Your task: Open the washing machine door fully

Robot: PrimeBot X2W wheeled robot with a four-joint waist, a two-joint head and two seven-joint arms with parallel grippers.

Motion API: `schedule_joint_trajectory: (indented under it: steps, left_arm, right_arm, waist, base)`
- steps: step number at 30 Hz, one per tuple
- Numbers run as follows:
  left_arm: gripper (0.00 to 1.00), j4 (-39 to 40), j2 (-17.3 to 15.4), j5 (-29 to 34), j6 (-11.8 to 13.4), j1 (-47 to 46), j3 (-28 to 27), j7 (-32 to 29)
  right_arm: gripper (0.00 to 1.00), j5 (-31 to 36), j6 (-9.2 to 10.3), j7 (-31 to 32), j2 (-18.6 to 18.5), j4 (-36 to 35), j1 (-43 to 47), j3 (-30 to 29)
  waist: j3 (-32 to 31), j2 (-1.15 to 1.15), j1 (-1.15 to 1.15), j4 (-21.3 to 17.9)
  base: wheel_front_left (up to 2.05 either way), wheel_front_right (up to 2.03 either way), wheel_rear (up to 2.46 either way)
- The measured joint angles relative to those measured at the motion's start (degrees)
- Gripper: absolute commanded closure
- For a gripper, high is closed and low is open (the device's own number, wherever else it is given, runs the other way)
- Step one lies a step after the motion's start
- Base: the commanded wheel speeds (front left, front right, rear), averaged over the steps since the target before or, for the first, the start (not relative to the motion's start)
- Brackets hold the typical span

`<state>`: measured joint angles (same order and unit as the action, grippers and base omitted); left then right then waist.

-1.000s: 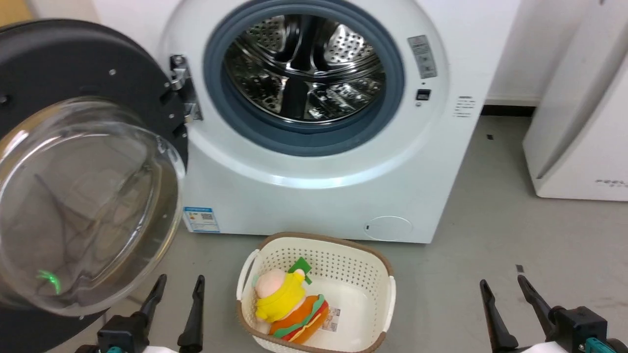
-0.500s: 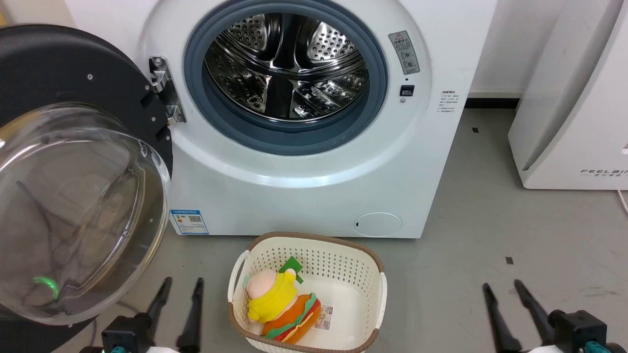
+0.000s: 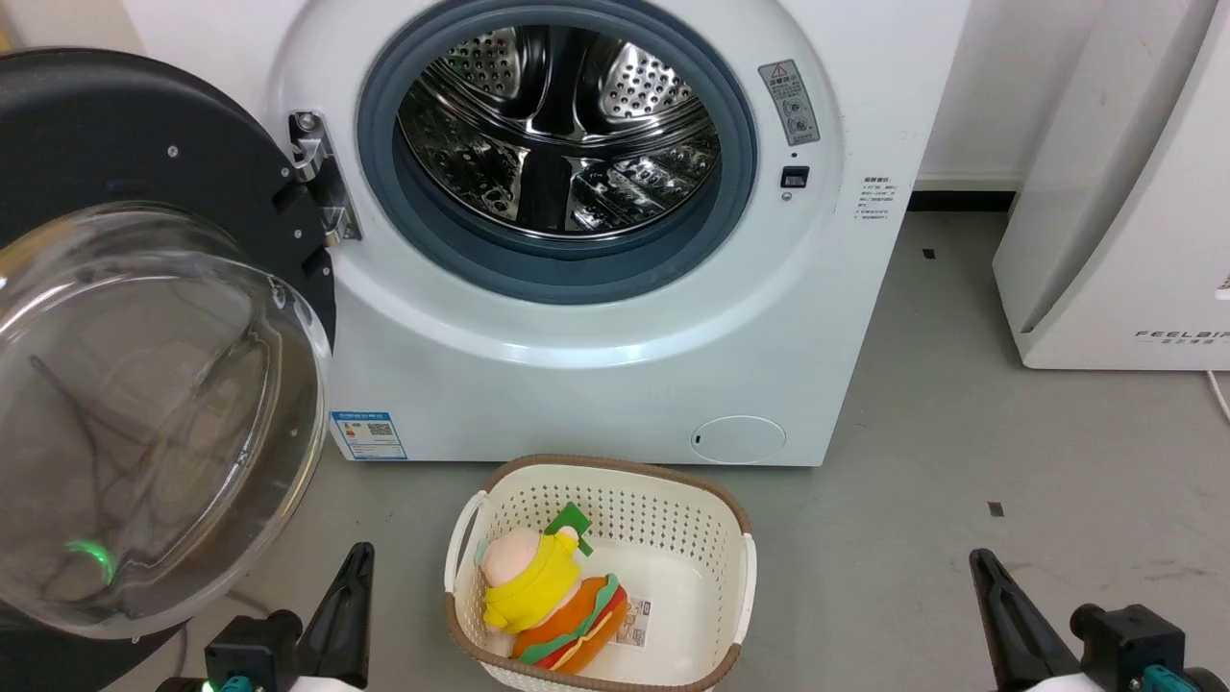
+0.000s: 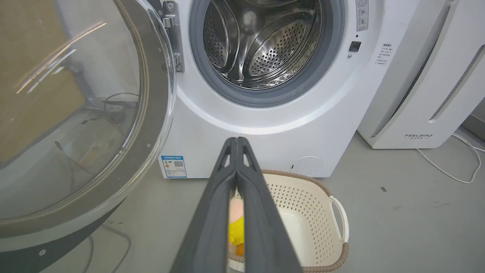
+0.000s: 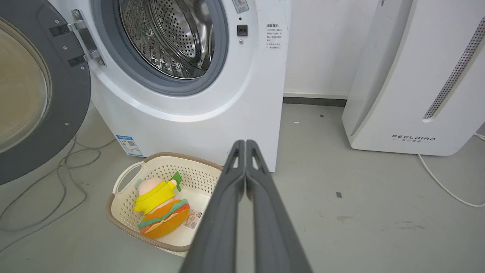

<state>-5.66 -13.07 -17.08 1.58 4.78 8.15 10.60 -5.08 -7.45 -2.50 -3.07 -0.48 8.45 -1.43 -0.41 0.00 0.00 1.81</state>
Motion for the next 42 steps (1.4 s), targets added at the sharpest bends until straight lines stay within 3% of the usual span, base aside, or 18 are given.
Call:
schedule_joint_trajectory:
  steps: [42]
  left_arm:
    - [1.0, 1.9, 3.63, 6.21, -0.58, -1.32, -3.05, -3.79]
  right_arm:
    - [1.0, 1.58, 0.0, 0.9, 0.0, 0.12, -2.36, 0.48]
  waist:
    - [0.15, 0.0, 0.0, -0.66]
  base:
    - [0.0, 0.0, 0.0]
